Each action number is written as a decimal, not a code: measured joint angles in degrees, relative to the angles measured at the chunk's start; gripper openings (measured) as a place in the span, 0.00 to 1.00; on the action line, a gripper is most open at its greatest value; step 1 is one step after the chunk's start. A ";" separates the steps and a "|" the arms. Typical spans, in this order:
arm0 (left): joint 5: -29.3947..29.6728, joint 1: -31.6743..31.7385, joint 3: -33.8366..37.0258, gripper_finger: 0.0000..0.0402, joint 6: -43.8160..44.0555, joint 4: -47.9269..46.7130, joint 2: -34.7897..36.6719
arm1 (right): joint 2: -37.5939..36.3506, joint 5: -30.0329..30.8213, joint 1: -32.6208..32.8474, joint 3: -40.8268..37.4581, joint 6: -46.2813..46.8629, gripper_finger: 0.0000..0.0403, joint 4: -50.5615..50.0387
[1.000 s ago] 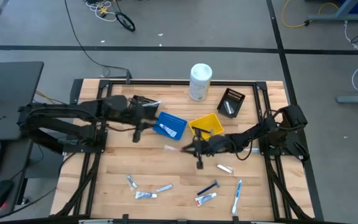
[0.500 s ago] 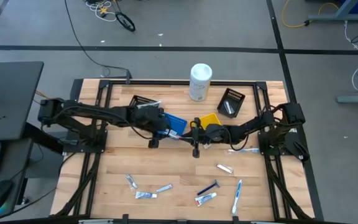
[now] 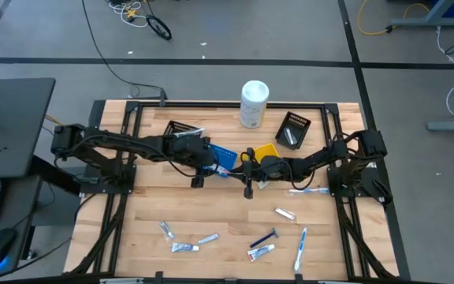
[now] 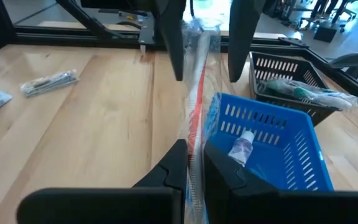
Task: Pick & Place Travel size toiletries
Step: Put the orange toothbrush into the left black bin
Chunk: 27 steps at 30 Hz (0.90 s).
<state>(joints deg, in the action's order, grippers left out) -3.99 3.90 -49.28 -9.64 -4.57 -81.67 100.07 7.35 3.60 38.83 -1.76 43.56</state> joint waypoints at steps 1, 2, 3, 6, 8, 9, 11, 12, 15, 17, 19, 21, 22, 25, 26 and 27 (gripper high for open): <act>0.00 0.00 0.00 0.36 0.05 0.01 0.02 | 0.00 0.02 0.00 0.00 0.00 0.08 0.20; 0.01 0.00 0.00 0.34 0.14 -0.17 0.01 | 0.00 0.00 0.00 0.00 0.00 0.08 0.48; 0.00 0.00 0.00 0.32 0.28 -0.40 0.00 | 0.00 0.02 0.00 0.00 0.00 0.08 1.06; -0.11 0.00 0.00 0.28 1.02 -0.45 0.00 | 0.00 0.02 0.00 0.00 0.00 0.08 2.13; -0.11 0.00 0.00 0.26 1.27 -0.45 0.01 | 0.00 0.02 0.00 0.00 0.00 0.08 2.13; -0.11 0.00 0.00 0.25 1.21 -0.46 0.01 | 0.00 0.02 0.00 0.00 0.00 0.08 2.13; -0.14 0.00 0.00 0.22 0.85 -0.47 0.02 | 0.00 0.04 0.00 0.00 0.00 0.08 2.13; -0.16 -0.02 0.00 0.21 0.65 -0.47 0.02 | 0.00 0.11 0.00 0.00 0.00 0.08 2.13; -0.36 -0.02 0.00 0.15 0.71 -0.48 0.01 | 0.00 0.17 0.00 0.00 -0.02 0.08 2.13; -0.54 -0.04 0.00 0.11 0.71 -0.53 0.01 | 0.00 0.10 -0.08 0.00 -0.20 0.09 2.12; -0.59 -0.04 0.00 0.09 0.72 -0.56 0.00 | 0.00 0.07 -0.15 0.00 -0.20 0.10 2.09; -0.52 -0.04 0.00 0.08 1.16 -0.53 0.02 | 0.00 0.11 -0.19 0.00 -0.24 0.12 2.09; -0.48 -0.04 0.00 0.09 1.61 -0.53 0.02 | 0.00 0.15 -0.22 0.00 -0.20 0.14 2.09; -0.09 -0.04 0.00 0.11 2.60 -1.19 0.02 | 0.00 0.14 -0.26 0.00 0.34 0.20 2.11; 0.26 -0.05 0.00 0.12 2.95 -1.62 0.02 | 0.00 0.13 -0.26 0.00 0.44 0.23 2.10; 0.69 -0.07 0.00 0.12 3.31 -2.07 0.02 | 0.00 0.13 -0.26 0.00 0.44 0.26 2.10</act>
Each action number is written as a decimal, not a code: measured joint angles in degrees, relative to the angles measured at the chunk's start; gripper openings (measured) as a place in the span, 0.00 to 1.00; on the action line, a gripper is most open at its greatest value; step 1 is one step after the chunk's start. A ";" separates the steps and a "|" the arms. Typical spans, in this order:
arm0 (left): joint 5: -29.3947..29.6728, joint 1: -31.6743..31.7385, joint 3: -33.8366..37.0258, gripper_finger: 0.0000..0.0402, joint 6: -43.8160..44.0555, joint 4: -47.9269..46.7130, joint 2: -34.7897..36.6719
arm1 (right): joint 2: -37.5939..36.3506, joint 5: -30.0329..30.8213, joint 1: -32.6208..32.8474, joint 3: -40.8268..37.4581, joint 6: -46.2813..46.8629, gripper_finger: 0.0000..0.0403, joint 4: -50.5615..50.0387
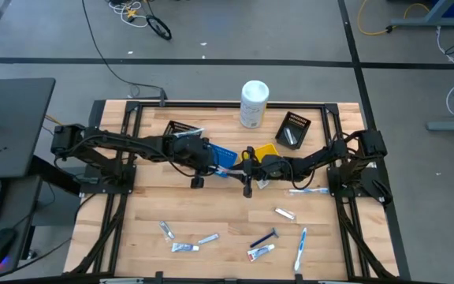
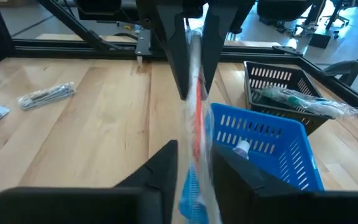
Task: Pick & Place Travel size toiletries
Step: Put the orange toothbrush into the left black bin
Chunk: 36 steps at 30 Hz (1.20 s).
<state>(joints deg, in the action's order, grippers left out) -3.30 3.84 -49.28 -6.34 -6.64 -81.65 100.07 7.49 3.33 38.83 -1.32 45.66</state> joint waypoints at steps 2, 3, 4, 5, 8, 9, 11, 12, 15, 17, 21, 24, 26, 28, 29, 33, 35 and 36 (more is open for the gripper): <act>0.82 0.00 0.00 0.10 1.53 -0.58 0.00 | 0.00 0.60 0.01 0.00 -0.01 0.30 0.01; 1.16 0.00 0.00 0.09 2.94 -0.56 0.06 | 0.00 1.81 0.02 0.00 -0.12 0.32 0.03; 1.24 0.00 0.02 0.08 4.51 -0.65 0.52 | -0.02 3.34 0.04 0.00 -0.69 0.34 0.07; 1.22 0.00 0.02 0.08 5.47 -0.74 1.11 | -0.02 4.81 0.19 0.00 -1.50 0.35 0.07; 3.43 0.00 0.00 0.08 6.27 -3.82 3.47 | -0.73 9.01 0.67 0.00 -5.64 0.38 1.21; 5.46 0.00 0.00 0.08 6.67 -5.31 4.42 | -1.54 9.92 0.83 0.00 -7.36 0.39 1.36; 9.75 -0.02 0.00 0.09 7.11 -9.26 6.97 | -3.57 11.69 1.01 0.00 -10.04 0.40 1.11; 12.02 0.00 0.00 0.09 6.89 -11.29 8.47 | -4.68 12.25 1.03 0.02 -10.49 0.40 0.75; 18.17 0.02 0.00 0.10 7.17 -17.39 13.32 | -7.70 13.95 0.83 0.02 -10.12 0.40 -0.89; 21.80 0.02 0.00 0.09 7.50 -21.21 16.57 | -9.01 14.64 0.57 0.02 -9.56 0.40 -2.38; 29.46 0.02 0.00 0.09 12.50 -25.86 21.08 | -9.66 14.56 0.11 0.02 -8.49 0.40 -4.24; 32.56 0.02 0.25 0.09 15.40 -27.12 22.51 | -9.66 14.54 -0.01 0.04 -6.64 0.40 -6.78; 33.92 0.09 2.02 0.09 15.35 -26.21 22.97 | -9.66 14.53 -0.02 0.04 -5.18 0.40 -8.31; 33.47 0.72 4.26 0.09 15.35 -24.36 22.90 | -9.66 14.52 -0.02 0.04 -3.62 0.40 -9.79; 32.42 1.08 5.38 0.09 15.37 -23.16 22.88 | -9.66 14.50 -0.02 0.04 -2.99 0.40 -10.17; 29.75 2.28 10.42 0.09 14.34 -15.54 22.81 | -9.64 14.38 -0.02 0.04 -1.50 0.40 -11.16; 27.73 3.39 12.46 0.09 11.45 -10.63 23.33 | -9.64 14.36 -0.04 0.04 -1.49 0.40 -11.14; 26.45 4.08 13.33 0.09 10.59 -8.27 23.43 | -9.64 14.36 -0.04 0.04 -1.49 0.40 -11.18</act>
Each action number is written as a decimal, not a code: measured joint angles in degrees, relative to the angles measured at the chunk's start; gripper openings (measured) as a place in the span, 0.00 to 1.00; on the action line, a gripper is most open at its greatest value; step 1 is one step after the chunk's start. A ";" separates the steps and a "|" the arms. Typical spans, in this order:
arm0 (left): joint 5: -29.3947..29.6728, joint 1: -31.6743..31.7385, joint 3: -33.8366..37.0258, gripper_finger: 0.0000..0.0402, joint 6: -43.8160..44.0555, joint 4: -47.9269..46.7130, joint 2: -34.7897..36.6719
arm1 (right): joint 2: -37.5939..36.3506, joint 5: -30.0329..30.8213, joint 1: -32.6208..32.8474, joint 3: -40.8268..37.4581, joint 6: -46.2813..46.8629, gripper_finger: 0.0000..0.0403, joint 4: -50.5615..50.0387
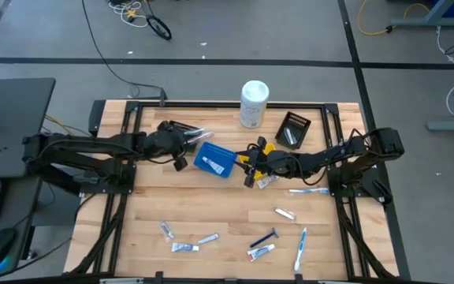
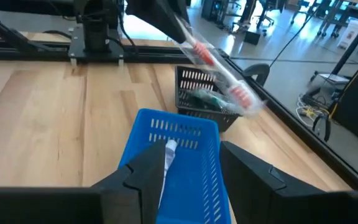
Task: Pick & Place Travel size toiletries
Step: Put the orange toothbrush into the left black bin
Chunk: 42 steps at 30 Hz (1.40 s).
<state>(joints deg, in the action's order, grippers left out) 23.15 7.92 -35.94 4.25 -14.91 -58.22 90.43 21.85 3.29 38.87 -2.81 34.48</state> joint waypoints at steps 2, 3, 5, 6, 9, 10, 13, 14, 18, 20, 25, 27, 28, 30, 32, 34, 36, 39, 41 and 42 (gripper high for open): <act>-2.40 1.98 1.40 0.08 -0.54 1.28 0.64 | 0.00 0.00 0.03 0.00 0.00 0.40 0.00; -2.85 3.03 1.51 0.08 -0.94 1.05 0.77 | 0.00 -0.01 0.05 0.00 0.02 0.40 0.00; -2.80 5.35 0.99 0.08 -1.49 -2.57 1.90 | 0.00 -0.03 0.15 0.00 0.00 0.40 0.00; -2.57 6.53 0.18 0.09 -1.44 -4.77 2.40 | 0.00 -0.39 0.15 0.00 0.02 0.40 -0.03; -3.49 9.43 -4.33 0.09 -0.64 -11.89 3.66 | 0.00 -1.61 0.15 0.00 0.02 0.40 -0.03; -4.53 10.20 -6.18 0.09 -0.21 -14.42 3.91 | 0.00 -1.97 0.10 0.00 0.00 0.40 -0.07; -4.75 11.52 -12.72 0.08 4.48 -23.86 3.68 | 0.00 -2.16 0.00 0.00 0.02 0.40 -0.03; -4.73 11.84 -15.04 0.08 5.59 -27.21 3.18 | 0.02 -2.16 0.00 0.00 0.00 0.40 -0.03; -4.18 12.44 -23.52 0.08 11.01 -42.40 -0.79 | 0.02 -2.14 -0.19 0.00 -0.05 0.40 0.00; -3.80 12.42 -26.46 0.09 14.54 -47.23 -4.00 | 0.02 -2.35 -0.33 0.00 -0.11 0.40 0.00; -3.64 12.42 -31.98 0.09 16.43 -56.58 -14.55 | 0.04 -2.56 -0.70 0.00 -0.17 0.40 0.00; -3.37 12.42 -34.79 0.09 16.27 -60.95 -19.40 | 0.04 -2.56 -0.70 -0.01 -0.17 0.40 -0.03; -3.36 12.41 -36.36 0.09 16.12 -62.65 -21.78 | 0.04 -2.56 -0.70 -0.01 -0.17 0.40 -0.05; -2.96 12.40 -39.18 0.09 16.09 -66.93 -26.17 | 0.04 -2.58 -0.70 0.00 -0.17 0.40 -0.10; -2.55 12.40 -41.73 0.09 15.61 -70.84 -30.24 | 0.04 -2.60 -0.70 0.00 -0.17 0.40 -0.63; -2.55 12.40 -43.69 0.09 14.27 -72.83 -33.43 | 0.04 -2.60 -0.68 -0.02 -0.18 0.40 -1.25; -3.57 12.40 -44.72 0.10 11.95 -72.96 -36.01 | 0.04 -2.60 -0.70 -0.02 -0.17 0.40 -1.76; -4.31 12.38 -45.35 0.14 9.83 -72.56 -39.26 | 0.07 -2.62 -0.70 -0.02 -0.19 0.40 -2.59; -3.73 12.38 -45.35 0.18 9.03 -72.70 -41.14 | 0.07 -2.62 -0.70 -0.02 -0.19 0.40 -2.61; -3.28 12.40 -45.35 0.19 8.66 -72.65 -41.95 | 0.07 -2.64 -0.70 -0.02 -0.20 0.40 -2.61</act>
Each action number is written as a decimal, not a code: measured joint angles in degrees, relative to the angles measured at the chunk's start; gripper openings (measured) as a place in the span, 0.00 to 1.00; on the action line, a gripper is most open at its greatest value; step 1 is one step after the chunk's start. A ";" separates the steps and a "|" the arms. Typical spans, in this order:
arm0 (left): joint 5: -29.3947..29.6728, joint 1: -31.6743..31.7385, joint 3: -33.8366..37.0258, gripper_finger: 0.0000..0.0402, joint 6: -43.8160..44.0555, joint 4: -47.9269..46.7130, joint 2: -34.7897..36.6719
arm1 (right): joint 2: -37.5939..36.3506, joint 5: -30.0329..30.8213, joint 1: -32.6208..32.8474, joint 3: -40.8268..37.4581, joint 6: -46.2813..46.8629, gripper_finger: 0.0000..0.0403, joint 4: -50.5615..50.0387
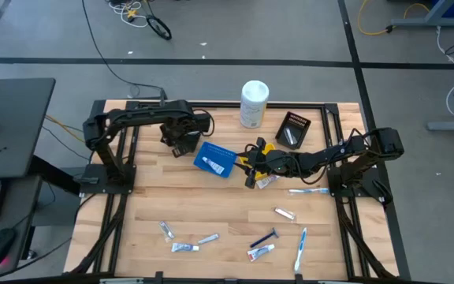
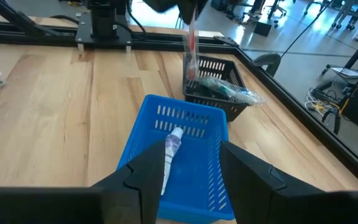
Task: Pick & Place Travel size toiletries
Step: Put the orange toothbrush into the left black bin, then put the white toothpaste into the blue bin
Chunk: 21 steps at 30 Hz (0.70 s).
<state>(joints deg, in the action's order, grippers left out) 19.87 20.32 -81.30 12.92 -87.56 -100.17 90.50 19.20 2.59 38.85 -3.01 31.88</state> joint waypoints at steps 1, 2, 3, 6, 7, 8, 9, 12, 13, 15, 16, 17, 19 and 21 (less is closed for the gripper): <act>0.55 0.00 0.00 0.21 -0.38 0.00 -0.60 | 0.00 0.00 0.00 0.00 0.00 0.40 -0.04; 1.13 0.00 0.00 0.22 -1.06 -0.01 -1.11 | 0.00 0.00 0.00 0.00 0.00 0.40 -0.03; 1.80 0.00 0.00 0.24 -1.55 -0.01 -1.39 | 0.00 0.00 0.00 0.00 0.00 0.40 -0.03; 3.83 -0.02 0.00 0.28 -4.77 0.76 -1.91 | 0.00 -0.04 0.00 0.00 0.00 0.40 -0.07; 4.37 -0.02 0.00 0.29 -6.15 1.29 -1.91 | 0.00 -0.06 0.00 0.00 -0.02 0.40 -0.13; 4.87 -0.07 0.00 0.30 -7.40 2.05 -1.85 | 0.00 -0.13 0.00 0.00 -0.07 0.40 -0.20; 5.03 -0.08 0.00 0.31 -8.58 3.16 -1.78 | 0.00 -0.12 0.00 0.00 -0.37 0.40 -0.23; 4.82 -0.07 0.00 0.33 -11.81 7.47 -1.74 | 0.00 -0.11 0.00 0.00 -0.46 0.40 -0.50; 4.79 -0.09 0.00 0.33 -12.70 8.50 -1.74 | 0.00 -0.11 0.00 0.00 -0.46 0.40 -0.49; 4.71 -0.09 0.00 0.34 -14.74 10.96 -1.74 | 0.00 -0.11 0.02 0.00 -0.46 0.40 -0.50; 4.66 -0.09 0.00 0.34 -15.47 12.30 -1.74 | 0.00 -0.11 0.00 0.00 -0.46 0.40 -0.50; 4.40 -0.07 0.00 0.35 -16.36 13.70 -1.72 | 0.00 -0.09 0.00 0.00 -0.46 0.40 -0.50; 2.63 -0.07 0.00 0.36 -17.62 15.43 -1.72 | 0.00 -0.09 0.00 0.00 -0.46 0.40 -0.50; 1.40 -0.07 0.00 0.38 -19.04 16.35 -1.72 | 0.00 -0.07 0.01 0.00 -0.46 0.40 -0.50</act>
<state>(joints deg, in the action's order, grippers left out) 21.28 20.24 -81.30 -6.13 -71.21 -101.89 90.50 19.14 2.60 38.85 -3.46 31.38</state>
